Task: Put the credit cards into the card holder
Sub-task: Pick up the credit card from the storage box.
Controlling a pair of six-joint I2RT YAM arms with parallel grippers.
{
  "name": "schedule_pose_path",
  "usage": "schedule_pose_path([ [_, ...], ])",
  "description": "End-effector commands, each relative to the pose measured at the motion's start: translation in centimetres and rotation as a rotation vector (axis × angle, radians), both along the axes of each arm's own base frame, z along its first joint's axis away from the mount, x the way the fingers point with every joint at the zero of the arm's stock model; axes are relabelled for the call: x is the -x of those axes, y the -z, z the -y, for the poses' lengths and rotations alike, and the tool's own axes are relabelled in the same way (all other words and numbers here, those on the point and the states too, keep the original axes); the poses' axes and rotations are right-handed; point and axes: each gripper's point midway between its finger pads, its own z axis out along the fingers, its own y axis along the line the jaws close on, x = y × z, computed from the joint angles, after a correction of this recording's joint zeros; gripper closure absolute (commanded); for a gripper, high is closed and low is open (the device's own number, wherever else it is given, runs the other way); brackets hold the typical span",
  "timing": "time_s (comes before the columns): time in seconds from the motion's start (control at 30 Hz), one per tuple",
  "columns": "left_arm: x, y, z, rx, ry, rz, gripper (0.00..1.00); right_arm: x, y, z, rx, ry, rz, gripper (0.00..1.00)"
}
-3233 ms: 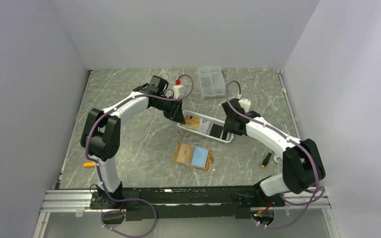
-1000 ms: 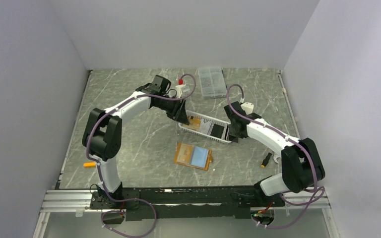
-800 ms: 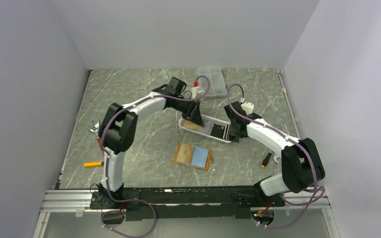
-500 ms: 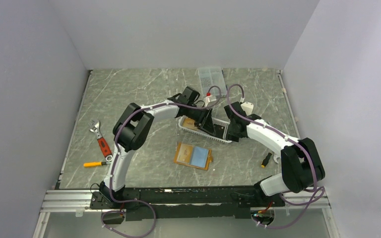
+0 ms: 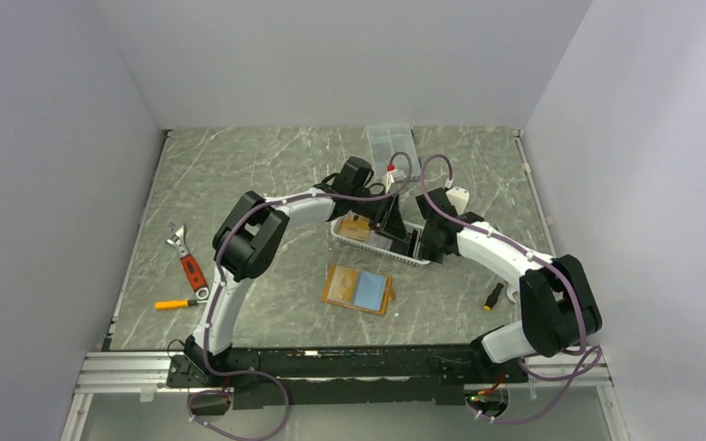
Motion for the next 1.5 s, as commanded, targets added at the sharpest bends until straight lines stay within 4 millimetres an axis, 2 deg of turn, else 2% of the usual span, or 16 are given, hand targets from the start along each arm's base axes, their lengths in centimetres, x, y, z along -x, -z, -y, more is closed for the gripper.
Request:
schedule_pose_path([
  [0.0, 0.4, -1.2, 0.8, 0.048, 0.013, 0.075, 0.52, 1.1, 1.8, -0.4, -0.027, -0.013, -0.065, 0.81],
  [0.13, 3.2, -5.6, 0.7, 0.259, 0.112, 0.06, 0.49, 1.3, 2.3, -0.4, -0.024, -0.016, -0.078, 0.81],
  [0.23, 4.9, -6.7, 1.1, 0.333, 0.189, 0.022, 0.47, 1.3, 2.6, -0.4, -0.024, -0.014, -0.084, 0.82],
  [0.33, 5.4, -5.9, 1.6, 0.357, 0.206, 0.005, 0.46, 1.4, 2.9, -0.5, -0.028, -0.016, -0.09, 0.82],
  [0.5, 4.4, -3.4, 2.1, 0.283, 0.15, -0.002, 0.46, 1.5, 2.8, -0.3, -0.027, -0.012, -0.095, 0.82],
  [0.67, 3.2, -1.9, 1.0, 0.188, 0.075, 0.074, 0.48, 1.1, 1.6, -0.3, -0.033, -0.018, -0.066, 0.82],
  [0.83, 2.1, -2.1, 0.1, 0.157, 0.025, 0.093, 0.48, 0.8, 0.7, -0.3, -0.028, -0.031, -0.057, 0.81],
  [0.97, 2.1, -1.8, -0.2, 0.149, 0.02, 0.087, 0.49, 0.4, -0.5, -0.6, -0.042, -0.04, -0.031, 0.74],
  [1.27, 1.7, -1.8, -0.7, 0.141, 0.011, 0.083, 0.49, -0.6, -2.7, -1.6, -0.087, -0.06, 0.014, 0.71],
  [1.47, 1.5, -1.8, -1.0, 0.138, 0.005, 0.079, 0.49, -1.0, -4.1, -1.3, -0.069, -0.05, 0.038, 0.56],
])
